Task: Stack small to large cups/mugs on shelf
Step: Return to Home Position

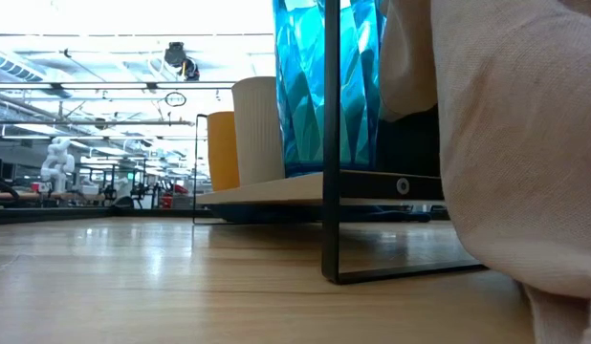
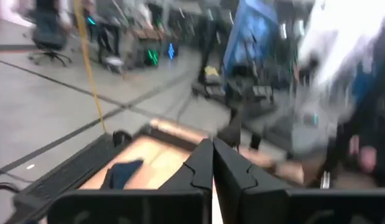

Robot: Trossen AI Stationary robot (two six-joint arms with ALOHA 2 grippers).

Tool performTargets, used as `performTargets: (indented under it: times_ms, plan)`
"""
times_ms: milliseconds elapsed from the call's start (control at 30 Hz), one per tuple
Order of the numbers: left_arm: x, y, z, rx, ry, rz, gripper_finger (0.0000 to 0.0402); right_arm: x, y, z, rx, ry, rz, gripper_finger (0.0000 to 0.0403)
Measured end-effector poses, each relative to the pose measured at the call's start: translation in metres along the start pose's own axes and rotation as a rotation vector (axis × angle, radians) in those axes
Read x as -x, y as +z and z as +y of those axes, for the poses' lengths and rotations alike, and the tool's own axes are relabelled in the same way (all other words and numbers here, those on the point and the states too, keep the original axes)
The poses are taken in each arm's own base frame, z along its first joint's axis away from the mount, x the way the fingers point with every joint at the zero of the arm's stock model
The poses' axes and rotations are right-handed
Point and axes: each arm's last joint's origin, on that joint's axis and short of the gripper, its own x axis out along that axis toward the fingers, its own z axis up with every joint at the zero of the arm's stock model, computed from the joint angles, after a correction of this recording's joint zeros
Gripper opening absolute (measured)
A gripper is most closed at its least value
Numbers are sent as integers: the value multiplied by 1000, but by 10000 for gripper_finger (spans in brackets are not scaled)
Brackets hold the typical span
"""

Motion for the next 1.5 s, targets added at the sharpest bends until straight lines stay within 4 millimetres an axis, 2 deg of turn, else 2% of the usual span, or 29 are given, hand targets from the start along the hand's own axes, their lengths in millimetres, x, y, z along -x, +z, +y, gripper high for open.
performTargets:
  times_ms: [100,200,233,333,367,467,567,667,800,900,967,1100,1167,1400,1500]
  plan:
    - [11,-15,11,117,54,-112,10,8,9,5,-1,-17,-88,19]
    - [28,-37,26,-43,141,-51,3,16,11,9,49,23,-98,20]
    - [32,-43,29,-30,147,-28,3,18,9,10,77,40,-93,20]
    - [39,-53,36,145,163,-41,6,21,0,9,94,60,-69,20]
    - [39,-58,37,153,170,-35,10,21,-4,7,85,59,-61,20]
    - [32,-73,37,59,164,17,20,22,-26,1,35,86,19,20]
    - [23,-88,36,-76,130,32,27,23,-58,-11,6,67,120,20]
    - [11,-95,30,-99,22,-129,33,27,-85,-20,0,64,116,20]
    - [8,-114,30,-104,-111,-310,36,37,-110,-25,22,115,-18,20]
    - [6,-134,36,-70,-106,-295,37,40,-104,-22,58,162,-126,20]
    - [3,-147,38,-75,-123,-273,37,41,-108,-21,86,200,-76,20]
    - [-1,-169,39,-265,-248,-236,37,41,-109,-19,180,280,-49,20]
    - [-4,-180,41,-278,-264,-204,37,41,-112,-20,205,314,-17,20]
    - [-5,-215,52,-250,-310,-301,37,42,-126,-30,187,239,123,20]
    - [-5,-225,54,-249,-359,-283,37,42,-122,-29,197,240,90,20]
